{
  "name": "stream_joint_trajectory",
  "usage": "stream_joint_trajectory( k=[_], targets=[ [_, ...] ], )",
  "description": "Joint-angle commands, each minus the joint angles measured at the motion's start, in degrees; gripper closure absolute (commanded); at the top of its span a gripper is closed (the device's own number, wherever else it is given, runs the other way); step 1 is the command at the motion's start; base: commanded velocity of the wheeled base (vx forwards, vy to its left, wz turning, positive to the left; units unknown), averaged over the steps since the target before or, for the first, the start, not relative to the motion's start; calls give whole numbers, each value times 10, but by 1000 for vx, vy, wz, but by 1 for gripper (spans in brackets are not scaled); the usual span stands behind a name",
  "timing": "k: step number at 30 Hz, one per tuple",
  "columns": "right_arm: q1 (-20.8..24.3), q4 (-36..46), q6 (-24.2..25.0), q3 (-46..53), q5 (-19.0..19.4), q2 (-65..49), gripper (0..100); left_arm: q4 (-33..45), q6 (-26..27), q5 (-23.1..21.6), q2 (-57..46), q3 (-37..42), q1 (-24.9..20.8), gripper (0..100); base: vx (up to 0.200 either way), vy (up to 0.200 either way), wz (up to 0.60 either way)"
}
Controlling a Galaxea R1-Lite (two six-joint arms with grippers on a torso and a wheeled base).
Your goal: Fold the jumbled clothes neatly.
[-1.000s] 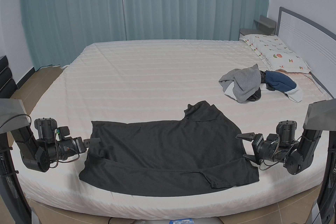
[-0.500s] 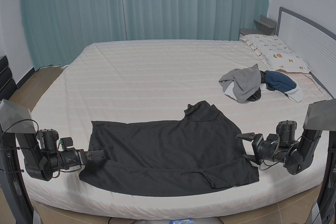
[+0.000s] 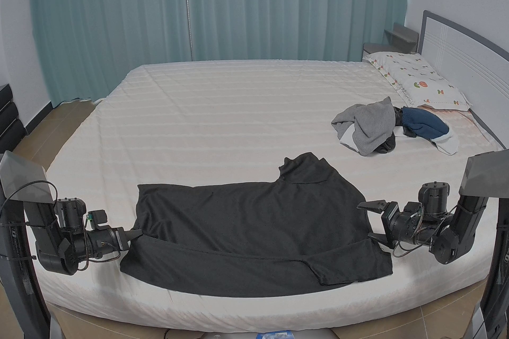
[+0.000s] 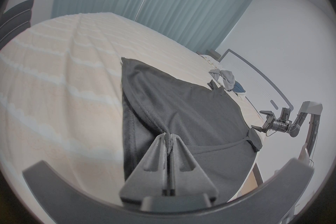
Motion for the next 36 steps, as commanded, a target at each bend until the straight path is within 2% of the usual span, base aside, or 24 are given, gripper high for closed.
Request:
stream_joint_trajectory(
  k=[1, 19, 20, 31, 36],
  targets=[
    [0, 0, -2, -2, -2, -12, 0, -11, 0, 3, -5, 12, 9, 100, 0, 0, 0],
    [4, 1, -22, 0, -3, -21, 0, -32, 1, 4, 0, 35, 1, 100, 0, 0, 0],
    [4, 1, -22, 0, -3, -22, 0, -32, 1, 4, 0, 36, 1, 0, 0, 0, 0],
    [4, 1, -22, 4, -2, -16, 0, -61, -3, 3, -25, 63, 1, 0, 0, 0, 0],
    [4, 1, -22, 4, -2, -15, 0, -57, -33, 4, -70, 79, 1, 0, 0, 0, 0]
  ],
)
